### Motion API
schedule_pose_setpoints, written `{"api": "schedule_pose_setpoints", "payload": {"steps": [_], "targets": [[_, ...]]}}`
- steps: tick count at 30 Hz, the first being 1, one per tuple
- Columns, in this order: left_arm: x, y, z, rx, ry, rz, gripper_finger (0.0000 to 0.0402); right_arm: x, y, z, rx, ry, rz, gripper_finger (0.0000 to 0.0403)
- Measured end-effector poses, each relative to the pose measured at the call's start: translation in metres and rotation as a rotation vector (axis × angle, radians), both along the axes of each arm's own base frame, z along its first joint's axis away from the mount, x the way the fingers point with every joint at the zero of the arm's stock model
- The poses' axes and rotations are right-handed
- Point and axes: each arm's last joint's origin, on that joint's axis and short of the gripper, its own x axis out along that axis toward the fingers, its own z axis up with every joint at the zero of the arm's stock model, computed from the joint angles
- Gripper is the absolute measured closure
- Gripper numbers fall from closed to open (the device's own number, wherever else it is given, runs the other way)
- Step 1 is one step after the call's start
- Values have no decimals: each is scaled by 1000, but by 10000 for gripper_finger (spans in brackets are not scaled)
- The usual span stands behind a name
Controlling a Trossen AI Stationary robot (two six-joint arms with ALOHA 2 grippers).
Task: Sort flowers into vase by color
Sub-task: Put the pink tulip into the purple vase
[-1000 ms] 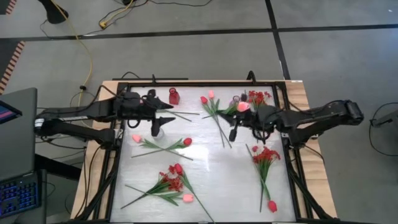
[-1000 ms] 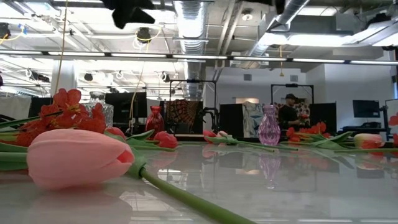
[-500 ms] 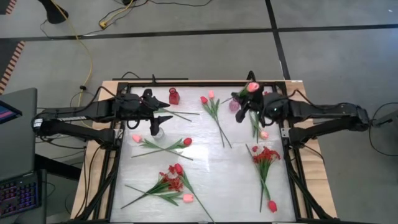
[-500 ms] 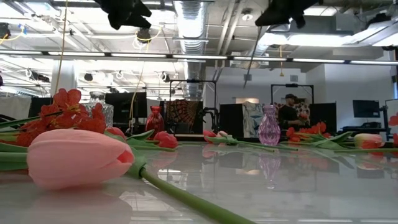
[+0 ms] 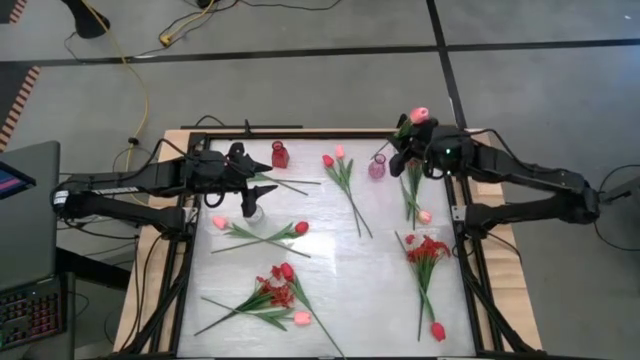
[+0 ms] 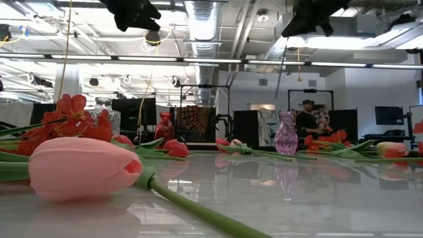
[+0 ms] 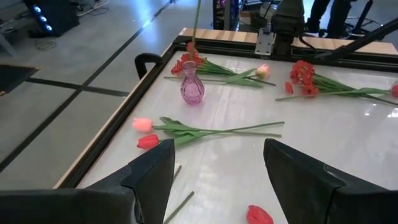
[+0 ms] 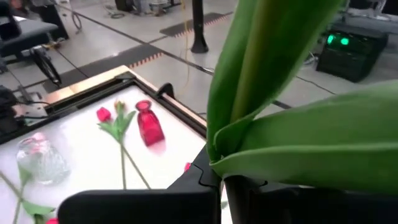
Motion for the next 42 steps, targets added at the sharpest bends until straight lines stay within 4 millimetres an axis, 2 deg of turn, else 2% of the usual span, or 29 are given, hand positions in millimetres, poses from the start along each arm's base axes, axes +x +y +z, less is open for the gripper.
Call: {"api": "schedule_pose_setpoints", "payload": {"steps": [4,13,23,34,42], "targets": [[0,0,0,0,2,1,166,0,-8,2,36,26,-45,371],[0,0,0,3,6,0,166,11,-30,-21,125,137,-92,371],[-1,0,-2,-1,27,1,166,27,-43,-40,155,219,-111,366],[-1,0,-2,-3,26,2,166,40,-51,-53,173,253,-122,316],[-1,0,-2,-5,26,2,166,35,-49,-49,169,256,-119,229]]}}
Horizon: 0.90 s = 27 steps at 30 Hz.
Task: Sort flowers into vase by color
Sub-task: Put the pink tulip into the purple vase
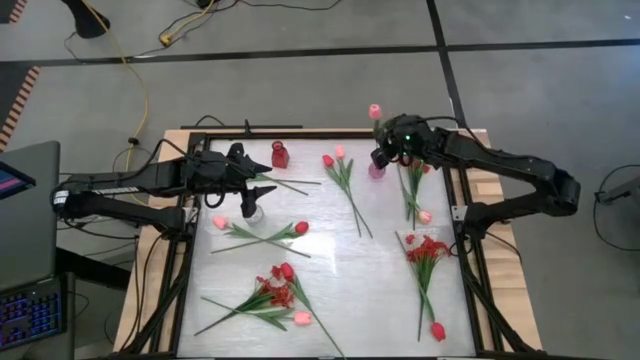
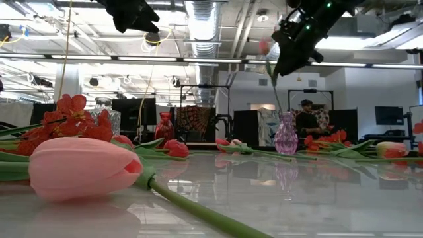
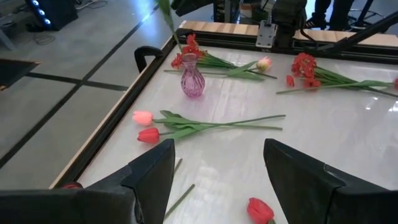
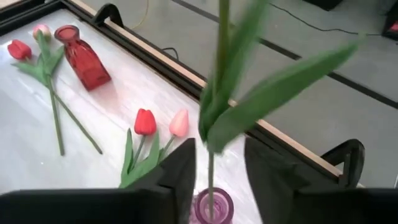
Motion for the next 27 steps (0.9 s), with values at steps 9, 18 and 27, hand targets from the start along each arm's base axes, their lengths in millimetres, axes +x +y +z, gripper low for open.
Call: {"api": "schedule_pose_setpoints", "payload": {"steps": [9,18,27], "targets": [[0,0,0,-2,0,0,166,-19,12,2,77,72,75,141],[0,-1,0,-26,-6,-14,166,-27,28,4,237,36,202,137],[1,-11,-1,-101,-12,-110,166,-2,77,13,300,21,412,137]]}}
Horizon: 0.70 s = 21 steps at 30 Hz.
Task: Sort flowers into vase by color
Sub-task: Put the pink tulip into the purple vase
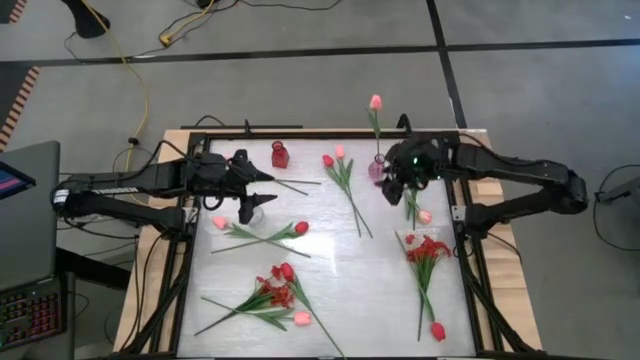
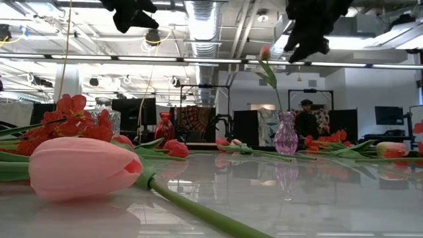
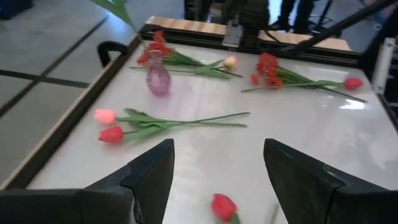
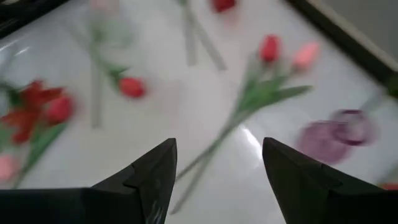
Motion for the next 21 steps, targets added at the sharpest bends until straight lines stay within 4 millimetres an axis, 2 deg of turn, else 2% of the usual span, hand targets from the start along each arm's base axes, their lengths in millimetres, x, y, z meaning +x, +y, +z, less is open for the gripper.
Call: {"api": "schedule_pose_setpoints", "payload": {"steps": [8,16,21], "targets": [[-2,-35,-14,-61,75,-136,166,25,65,-13,16,26,172,137],[-8,-82,-38,-107,108,-342,166,41,124,-45,25,128,243,138],[-18,-116,-54,-180,195,-454,166,53,153,-68,17,160,286,138]]}}
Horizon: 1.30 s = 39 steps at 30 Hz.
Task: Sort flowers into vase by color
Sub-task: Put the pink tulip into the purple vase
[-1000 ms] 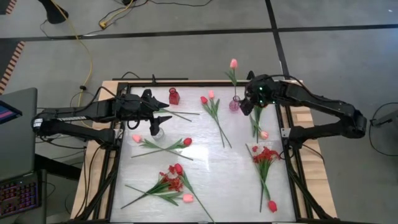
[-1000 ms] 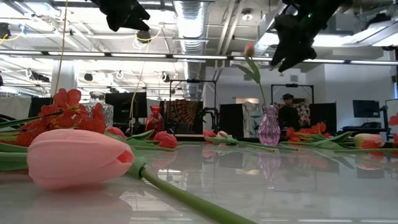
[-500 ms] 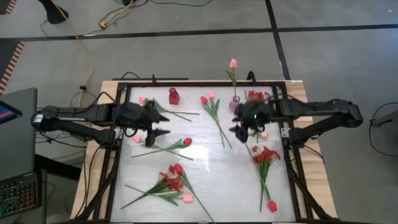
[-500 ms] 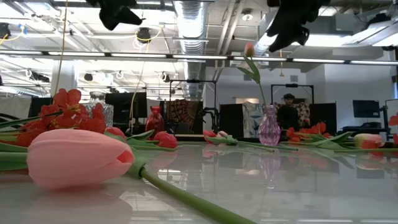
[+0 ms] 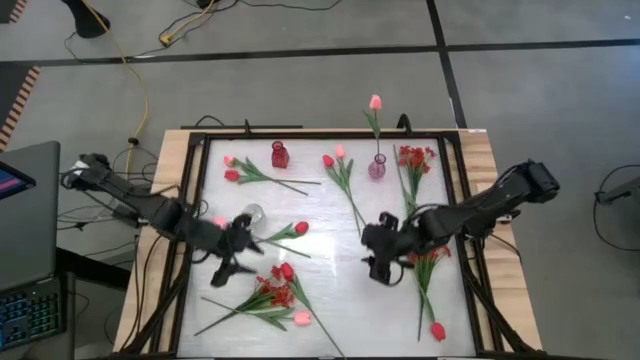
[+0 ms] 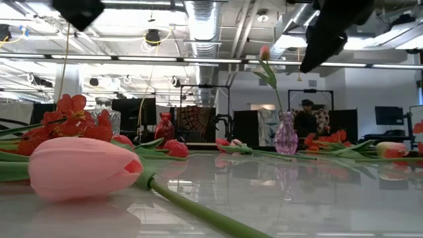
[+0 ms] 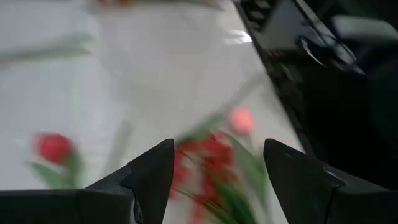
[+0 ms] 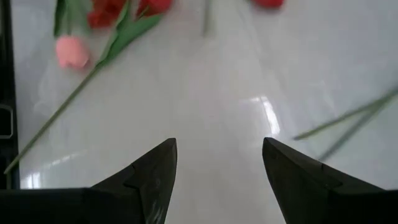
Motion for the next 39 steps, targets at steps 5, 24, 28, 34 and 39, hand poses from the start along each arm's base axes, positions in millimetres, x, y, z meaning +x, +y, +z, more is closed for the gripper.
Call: {"api": "schedule_pose_setpoints", "payload": {"steps": [5,24,28,34,39], "targets": [[-11,-40,-15,-69,124,-87,166,11,21,-17,8,-18,48,138],[-31,-105,-111,142,641,-32,166,21,37,-21,43,-110,63,138],[-32,-103,-112,177,626,2,166,21,37,-21,33,-115,56,138],[-32,-101,-117,173,610,11,182,21,37,-21,32,-115,56,138],[-38,-94,-133,157,642,23,223,21,37,-21,23,-115,64,138]]}}
